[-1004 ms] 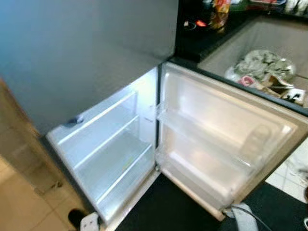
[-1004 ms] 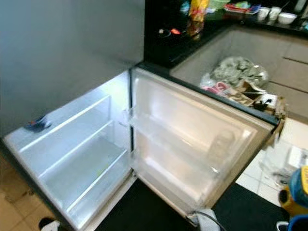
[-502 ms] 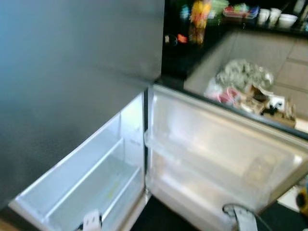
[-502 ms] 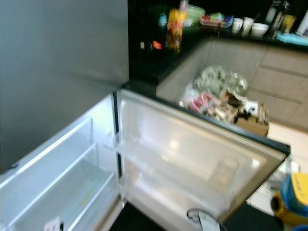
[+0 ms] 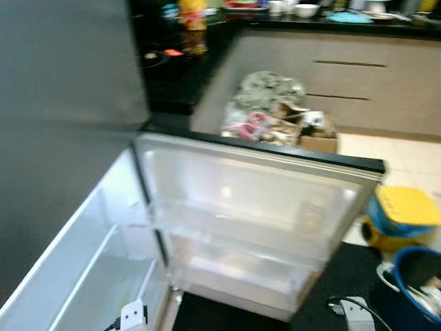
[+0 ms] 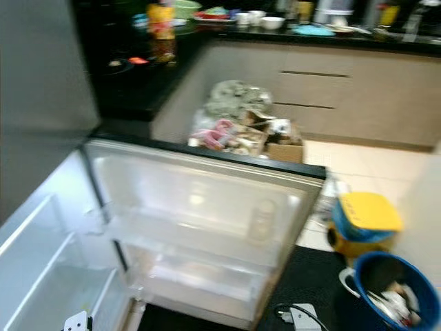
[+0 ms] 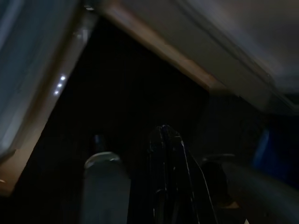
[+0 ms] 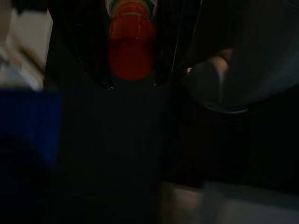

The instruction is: Restocking fridge

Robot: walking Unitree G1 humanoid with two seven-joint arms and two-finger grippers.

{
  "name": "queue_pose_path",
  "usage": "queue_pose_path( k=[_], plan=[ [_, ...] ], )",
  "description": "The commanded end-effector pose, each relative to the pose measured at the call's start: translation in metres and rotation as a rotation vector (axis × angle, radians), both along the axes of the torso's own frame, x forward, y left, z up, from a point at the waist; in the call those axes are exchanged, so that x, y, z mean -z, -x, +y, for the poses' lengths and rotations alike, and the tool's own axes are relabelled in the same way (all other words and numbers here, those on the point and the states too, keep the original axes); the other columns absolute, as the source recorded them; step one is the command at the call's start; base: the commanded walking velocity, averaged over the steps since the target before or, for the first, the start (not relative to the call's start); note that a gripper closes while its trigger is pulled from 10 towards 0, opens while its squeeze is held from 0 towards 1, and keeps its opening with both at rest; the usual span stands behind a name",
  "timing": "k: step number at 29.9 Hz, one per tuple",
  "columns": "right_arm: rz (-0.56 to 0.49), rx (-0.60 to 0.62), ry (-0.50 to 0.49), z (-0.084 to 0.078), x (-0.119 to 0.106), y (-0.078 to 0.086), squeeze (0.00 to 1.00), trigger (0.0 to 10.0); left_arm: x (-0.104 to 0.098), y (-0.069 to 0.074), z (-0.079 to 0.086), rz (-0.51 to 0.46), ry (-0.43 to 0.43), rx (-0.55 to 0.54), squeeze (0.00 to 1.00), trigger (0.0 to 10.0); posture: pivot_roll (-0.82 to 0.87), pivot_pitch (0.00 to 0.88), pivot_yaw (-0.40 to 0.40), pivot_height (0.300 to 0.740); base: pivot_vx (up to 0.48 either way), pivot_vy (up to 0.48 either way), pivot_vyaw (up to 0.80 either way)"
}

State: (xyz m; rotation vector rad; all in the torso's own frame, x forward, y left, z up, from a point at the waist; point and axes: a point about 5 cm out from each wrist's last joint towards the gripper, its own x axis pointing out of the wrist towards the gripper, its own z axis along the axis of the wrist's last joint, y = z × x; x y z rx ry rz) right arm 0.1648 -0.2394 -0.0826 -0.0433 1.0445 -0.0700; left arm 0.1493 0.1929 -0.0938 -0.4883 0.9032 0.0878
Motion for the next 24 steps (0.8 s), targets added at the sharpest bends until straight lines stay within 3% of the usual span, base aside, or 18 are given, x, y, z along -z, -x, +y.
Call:
queue_pose_path(
  k=[1, 24],
  plan=[
    [0.009, 0.026, -0.005, -0.0011, 0.0011, 0.0028, 0.0, 10.0, 0.0014, 0.0031, -0.0008, 0.013, -0.007, 0.014, 0.0, 10.0, -0.01, 0.0, -0.002, 0.74, 0.0, 0.0, -0.76],
    [-0.015, 0.032, -0.007, -0.0029, -0.0023, -0.0036, 0.0, 10.0, 0.0023, 0.0039, -0.004, 0.022, -0.011, 0.028, 0.0, 10.0, -0.01, 0.0, -0.002, 0.74, 0.0, 0.0, -0.76]
  ],
)
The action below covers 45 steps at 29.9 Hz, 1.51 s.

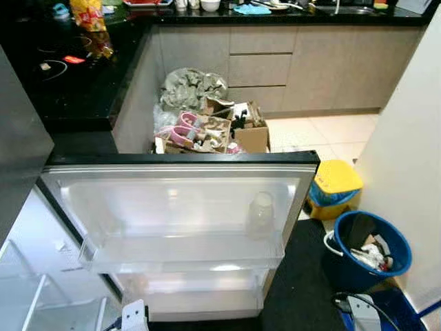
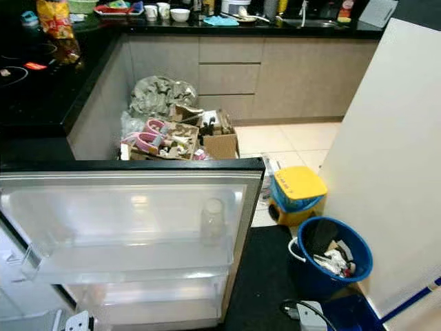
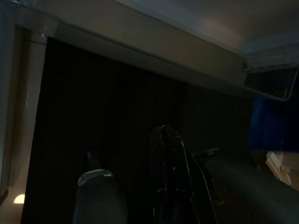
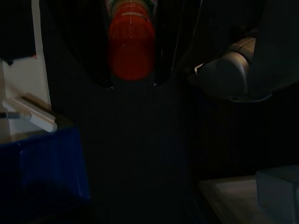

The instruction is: Restocking fridge

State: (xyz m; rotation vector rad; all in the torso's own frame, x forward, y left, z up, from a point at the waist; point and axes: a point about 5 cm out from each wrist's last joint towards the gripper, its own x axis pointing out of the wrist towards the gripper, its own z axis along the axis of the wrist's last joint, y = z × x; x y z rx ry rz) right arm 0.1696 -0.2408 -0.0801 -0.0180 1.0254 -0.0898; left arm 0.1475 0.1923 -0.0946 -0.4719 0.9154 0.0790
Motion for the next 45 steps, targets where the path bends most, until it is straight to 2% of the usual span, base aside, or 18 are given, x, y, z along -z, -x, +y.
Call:
queue_pose_path(
  k=[1, 11, 17, 20, 22, 26, 28, 31, 32, 35, 38, 39, 41, 42, 45],
  plan=[
    [0.006, 0.002, 0.004, -0.001, 0.0, 0.001, 0.0, 10.0, 0.001, 0.002, -0.003, 0.013, -0.002, 0.01, 0.0, 10.0, -0.01, 0.0, -0.002, 0.74, 0.0, 0.0, -0.76],
    [-0.012, 0.011, -0.004, -0.002, -0.001, -0.001, 0.0, 10.0, 0.001, 0.002, -0.002, 0.015, -0.008, 0.012, 0.0, 10.0, -0.01, 0.0, -0.004, 0.74, 0.0, 0.0, -0.76],
    [-0.049, 0.018, -0.008, -0.005, -0.005, -0.007, 0.0, 10.0, 0.001, 0.002, -0.002, 0.014, -0.011, 0.013, 0.0, 10.0, -0.01, 0.0, -0.003, 0.74, 0.0, 0.0, 0.0],
    [-0.089, -0.008, -0.028, -0.005, -0.01, -0.015, 0.0, 10.0, 0.001, 0.002, -0.001, 0.015, -0.016, 0.012, 0.0, 10.0, -0.01, 0.0, -0.003, 0.74, 0.0, 0.0, 0.0],
    [-0.164, -0.033, -0.099, -0.004, -0.018, -0.028, 0.0, 10.0, 0.001, 0.002, 0.001, 0.016, -0.027, 0.009, 0.0, 10.0, -0.01, 0.0, -0.003, 0.74, 0.0, 0.0, 0.0],
    [-0.203, -0.066, -0.153, -0.004, -0.024, -0.035, 0.0, 10.0, 0.001, 0.002, 0.002, 0.014, -0.036, 0.004, 0.0, 10.0, -0.01, 0.0, -0.003, 0.74, 0.0, 0.0, 0.0],
    [-0.22, -0.105, -0.186, -0.003, -0.027, -0.038, 0.0, 10.0, 0.001, 0.002, 0.004, 0.016, -0.043, -0.002, 0.0, 10.0, -0.01, 0.0, -0.003, 0.74, 0.0, 0.0, 0.0],
    [-0.312, -0.2, -0.31, -0.011, -0.044, -0.051, 0.0, 10.0, 0.0, 0.002, 0.007, 0.01, -0.051, -0.018, 0.0, 10.0, -0.01, 0.0, -0.003, 0.74, 0.0, 0.0, 0.0],
    [-0.312, -0.2, -0.31, -0.011, -0.044, -0.051, 0.0, 10.0, 0.0, 0.002, 0.007, 0.01, -0.051, -0.018, 0.0, 10.0, -0.01, 0.0, -0.003, 0.74, 0.0, 0.0, 0.0],
    [-0.389, -0.289, -0.41, -0.025, -0.062, -0.058, 0.0, 10.0, 0.0, 0.002, 0.007, -0.001, -0.038, -0.019, 0.0, 10.0, -0.01, 0.0, -0.001, 0.74, 0.0, 0.0, 0.0],
    [-0.427, -0.445, -0.503, -0.037, -0.082, -0.061, 0.0, 10.0, 0.0, 0.003, 0.007, 0.001, -0.038, -0.008, 0.0, 10.0, -0.01, 0.0, -0.001, 0.74, 0.0, 0.0, 0.0],
    [-0.427, -0.445, -0.503, -0.037, -0.082, -0.061, 0.0, 10.0, 0.0, 0.003, 0.007, 0.001, -0.038, -0.008, 0.0, 10.0, -0.01, 0.0, -0.001, 0.74, 0.0, 0.0, 0.0],
    [-0.436, -0.545, -0.549, -0.043, -0.093, -0.061, 0.0, 10.0, 0.0, 0.003, 0.007, 0.001, -0.038, -0.007, 0.0, 10.0, -0.01, 0.0, 0.001, 0.74, 0.0, 0.0, 0.0],
    [-0.436, -0.545, -0.549, -0.043, -0.093, -0.061, 0.0, 10.0, 0.0, 0.003, 0.007, 0.001, -0.038, -0.007, 0.0, 10.0, -0.01, 0.0, 0.001, 0.74, 0.0, 0.0, 0.0],
    [-0.504, -0.691, -0.575, -0.056, -0.125, -0.07, 0.0, 10.0, 0.0, 0.003, 0.007, 0.0, -0.04, 0.004, 0.0, 10.0, -0.01, 0.0, 0.002, 0.74, 0.0, 0.0, 0.0]
  ],
)
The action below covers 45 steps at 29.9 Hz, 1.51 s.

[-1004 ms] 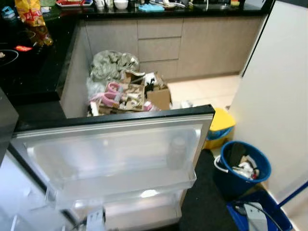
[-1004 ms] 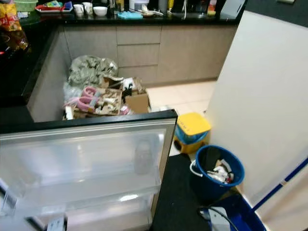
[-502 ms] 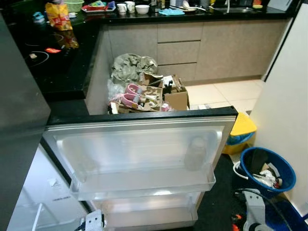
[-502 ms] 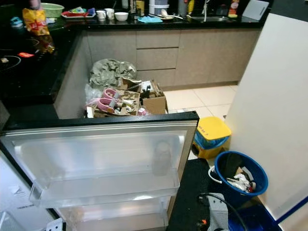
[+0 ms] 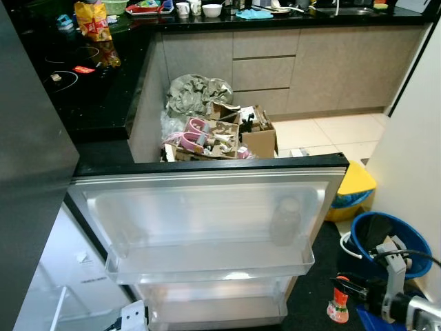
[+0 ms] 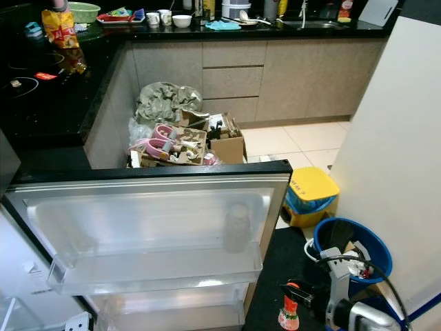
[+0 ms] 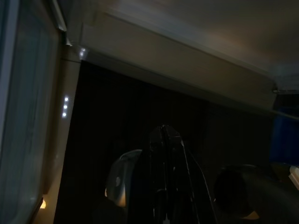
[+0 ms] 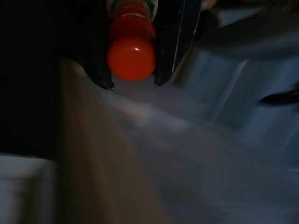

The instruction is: Restocking fridge

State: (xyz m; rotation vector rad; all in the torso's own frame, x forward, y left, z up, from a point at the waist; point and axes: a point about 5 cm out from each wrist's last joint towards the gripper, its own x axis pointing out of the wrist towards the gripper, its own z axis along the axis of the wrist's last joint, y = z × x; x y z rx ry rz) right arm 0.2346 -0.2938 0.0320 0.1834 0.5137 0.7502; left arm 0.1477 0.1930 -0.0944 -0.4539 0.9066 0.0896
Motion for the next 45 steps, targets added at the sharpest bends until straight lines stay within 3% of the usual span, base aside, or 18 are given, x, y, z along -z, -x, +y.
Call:
queue_pose_path(
  k=[1, 3, 5, 8, 10, 15, 17, 24, 29, 35, 41, 45],
  plan=[
    [-0.048, -0.039, -0.012, -0.003, -0.013, -0.005, 0.0, 10.0, 0.0, 0.003, 0.007, 0.007, -0.019, 0.007, 0.0, 10.0, -0.01, 0.0, 0.002, 0.74, 0.0, 0.0, 0.0],
    [-0.089, -0.066, -0.032, -0.007, -0.025, -0.009, 0.0, 10.0, 0.0, 0.003, 0.007, 0.007, -0.019, 0.008, 0.0, 10.0, -0.01, 0.0, 0.002, 0.74, 0.0, 0.0, 0.0],
    [-0.208, -0.154, -0.075, -0.01, -0.058, -0.016, 0.0, 10.0, 0.0, 0.003, 0.007, 0.007, -0.02, 0.014, 0.0, 10.0, -0.01, 0.0, 0.004, 0.74, 0.0, 0.0, 0.0],
    [-0.279, -0.195, -0.09, -0.008, -0.075, -0.02, 0.0, 10.0, 0.0, 0.003, 0.007, 0.007, -0.02, 0.017, 0.0, 10.0, -0.01, 0.0, 0.004, 0.74, 0.0, 0.0, 0.0],
    [-0.409, -0.282, -0.104, 0.001, -0.107, -0.026, 0.0, 10.0, 0.0, 0.003, 0.007, 0.006, -0.019, 0.018, 0.0, 10.0, -0.01, 0.0, 0.004, 0.74, 0.0, 0.0, 0.0],
    [-0.51, -0.371, -0.127, 0.016, -0.131, -0.029, 0.0, 10.0, 0.0, 0.003, 0.006, 0.005, -0.017, 0.02, 0.0, 10.0, -0.01, 0.0, 0.004, 0.74, 0.0, 0.0, 0.0],
    [-0.561, -0.445, -0.155, 0.032, -0.146, -0.029, 0.0, 10.0, 0.0, 0.003, 0.006, 0.005, -0.016, 0.023, 0.0, 10.0, -0.01, 0.0, 0.004, 0.74, 0.0, 0.0, 0.0],
    [-0.589, -0.484, -0.159, 0.062, -0.146, -0.041, 0.0, 10.0, 0.0, 0.003, 0.005, 0.006, -0.015, 0.026, 0.0, 10.0, -0.01, 0.0, 0.007, 0.74, 0.0, 0.0, 0.0],
    [-0.654, -0.395, -0.059, 0.093, -0.14, -0.069, 0.0, 10.0, 0.0, 0.003, 0.004, 0.003, -0.011, 0.026, 0.0, 10.0, -0.01, 0.0, 0.005, 0.74, 0.0, 0.0, 0.0],
    [-0.614, -0.332, 0.03, 0.108, -0.126, -0.078, 0.0, 10.0, 0.0, 0.003, 0.004, 0.004, -0.009, 0.028, 0.0, 10.0, -0.01, 0.0, 0.005, 0.74, 0.0, 0.0, 0.0],
    [-0.577, -0.325, 0.011, 0.117, -0.116, -0.078, 0.0, 10.0, 0.0, 0.003, 0.003, 0.005, -0.008, 0.029, 0.0, 10.0, -0.01, 0.0, 0.005, 0.74, 0.0, 0.0, 0.0],
    [-0.544, -0.256, 0.034, 0.124, -0.102, -0.087, 0.0, 10.0, 0.0, 0.003, 0.003, 0.006, -0.009, 0.03, 0.0, 10.0, -0.01, 0.0, 0.005, 0.74, 0.0, 0.0, 0.0]
  ],
)
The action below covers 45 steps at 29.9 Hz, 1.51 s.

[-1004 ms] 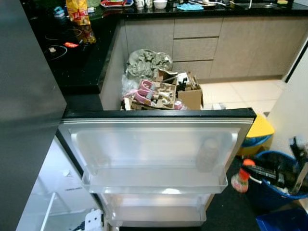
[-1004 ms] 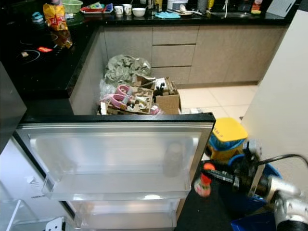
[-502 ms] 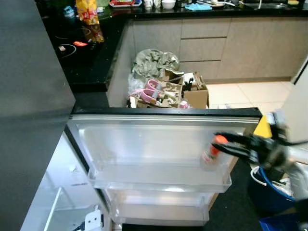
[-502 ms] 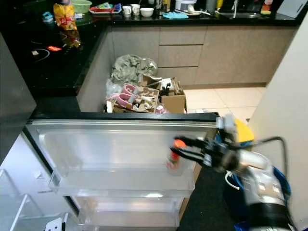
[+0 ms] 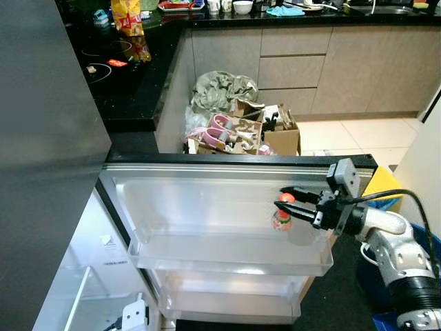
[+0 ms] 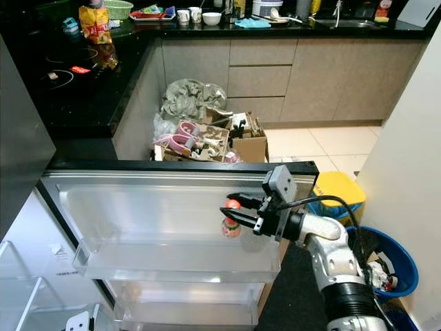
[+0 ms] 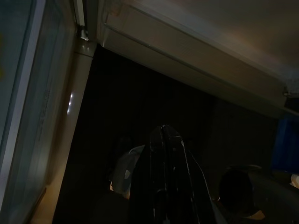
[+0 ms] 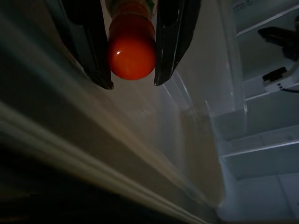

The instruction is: Restocking fridge

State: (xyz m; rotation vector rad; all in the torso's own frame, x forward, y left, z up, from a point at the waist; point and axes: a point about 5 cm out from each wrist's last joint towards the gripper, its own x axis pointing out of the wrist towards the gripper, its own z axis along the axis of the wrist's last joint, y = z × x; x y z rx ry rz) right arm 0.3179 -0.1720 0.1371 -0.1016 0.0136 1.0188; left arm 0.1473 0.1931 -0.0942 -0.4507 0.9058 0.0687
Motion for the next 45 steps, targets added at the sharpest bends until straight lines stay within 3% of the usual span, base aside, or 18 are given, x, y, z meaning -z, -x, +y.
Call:
queue_pose_path(
  k=[1, 10, 24, 25, 26, 27, 28, 29, 30, 32, 37, 38, 39, 40, 41, 42, 45],
  plan=[
    [0.011, 0.04, 0.033, 0.002, 0.007, -0.005, 0.0, 10.0, 0.001, 0.003, 0.003, 0.011, -0.015, 0.011, 0.0, 10.0, -0.01, 0.0, 0.005, 0.74, 0.0, 0.0, 0.0],
    [0.077, 0.171, 0.089, 0.003, 0.028, -0.012, 0.0, 10.0, 0.001, 0.002, 0.002, 0.009, -0.012, 0.015, 0.0, 10.0, -0.01, 0.0, 0.0, 0.74, 0.0, 0.0, 0.0],
    [0.108, 0.144, 0.091, 0.01, 0.04, -0.01, 0.04, 10.0, 0.001, 0.003, 0.001, 0.011, -0.011, 0.016, 0.0, 10.0, -0.01, 0.0, -0.001, 0.74, 0.0, 0.0, 0.0],
    [0.11, 0.146, 0.097, 0.009, 0.041, -0.01, 0.24, 10.0, 0.001, 0.003, 0.001, 0.012, -0.01, 0.016, 0.0, 10.0, -0.01, 0.0, -0.001, 0.74, 0.0, 0.0, 0.0],
    [0.111, 0.148, 0.101, 0.009, 0.041, -0.01, 0.24, 10.0, 0.001, 0.003, 0.001, 0.012, -0.009, 0.016, 0.0, 10.0, -0.01, 0.0, -0.001, 0.74, 0.0, 0.0, 0.0],
    [0.117, 0.155, 0.106, 0.008, 0.042, -0.01, 0.41, 10.0, 0.001, 0.004, 0.001, 0.012, -0.009, 0.016, 0.0, 10.0, -0.01, 0.0, -0.001, 0.74, 0.0, 0.0, 0.0],
    [0.12, 0.16, 0.109, 0.008, 0.043, -0.011, 0.41, 10.0, 0.001, 0.004, 0.0, 0.013, -0.009, 0.016, 0.0, 10.0, -0.01, 0.0, -0.001, 0.74, 0.0, 0.0, 0.0],
    [0.121, 0.164, 0.115, 0.007, 0.043, -0.011, 0.51, 10.0, 0.001, 0.004, 0.0, 0.013, -0.009, 0.016, 0.0, 10.0, -0.01, 0.0, -0.002, 0.74, 0.0, 0.0, 0.0],
    [0.126, 0.168, 0.116, 0.006, 0.044, -0.011, 0.52, 10.0, 0.001, 0.004, 0.0, 0.013, -0.009, 0.016, 0.0, 10.0, -0.01, 0.0, -0.002, 0.74, 0.0, 0.0, 0.0],
    [0.128, 0.17, 0.119, 0.005, 0.044, -0.012, 0.64, 10.0, 0.001, 0.004, 0.0, 0.014, -0.009, 0.016, 0.0, 10.0, -0.01, 0.0, -0.002, 0.74, 0.0, 0.0, 0.0],
    [0.126, 0.201, 0.125, 0.002, 0.043, -0.014, 0.51, 10.0, 0.002, 0.004, 0.0, 0.014, -0.01, 0.016, 0.0, 10.0, -0.01, 0.0, -0.002, 0.74, 0.0, 0.0, 0.0],
    [0.126, 0.21, 0.125, 0.0, 0.043, -0.014, 0.38, 10.0, 0.002, 0.004, 0.0, 0.014, -0.009, 0.016, 0.0, 10.0, -0.01, 0.0, -0.002, 0.74, 0.0, 0.0, 0.0],
    [0.126, 0.21, 0.125, 0.0, 0.043, -0.014, 0.38, 10.0, 0.002, 0.004, 0.0, 0.014, -0.009, 0.016, 0.0, 10.0, -0.01, 0.0, -0.002, 0.74, 0.0, 0.0, 0.0],
    [0.125, 0.213, 0.124, -0.001, 0.042, -0.015, 0.22, 10.0, 0.002, 0.004, 0.0, 0.014, -0.009, 0.016, 0.0, 10.0, -0.01, 0.0, -0.002, 0.74, 0.0, 0.0, 0.0],
    [0.125, 0.213, 0.124, -0.001, 0.042, -0.015, 0.22, 10.0, 0.002, 0.004, 0.0, 0.014, -0.009, 0.016, 0.0, 10.0, -0.01, 0.0, -0.002, 0.74, 0.0, 0.0, 0.0],
    [0.122, 0.213, 0.123, -0.002, 0.041, -0.015, 0.0, 10.0, 0.002, 0.004, 0.0, 0.013, -0.009, 0.017, 0.0, 10.0, -0.01, 0.0, -0.002, 0.74, 0.0, 0.0, 0.0],
    [0.118, 0.213, 0.121, -0.002, 0.04, -0.016, 0.0, 10.0, 0.002, 0.004, 0.0, 0.013, -0.009, 0.017, 0.0, 10.0, -0.01, 0.0, -0.002, 0.74, 0.0, 0.0, 0.0]
  ],
)
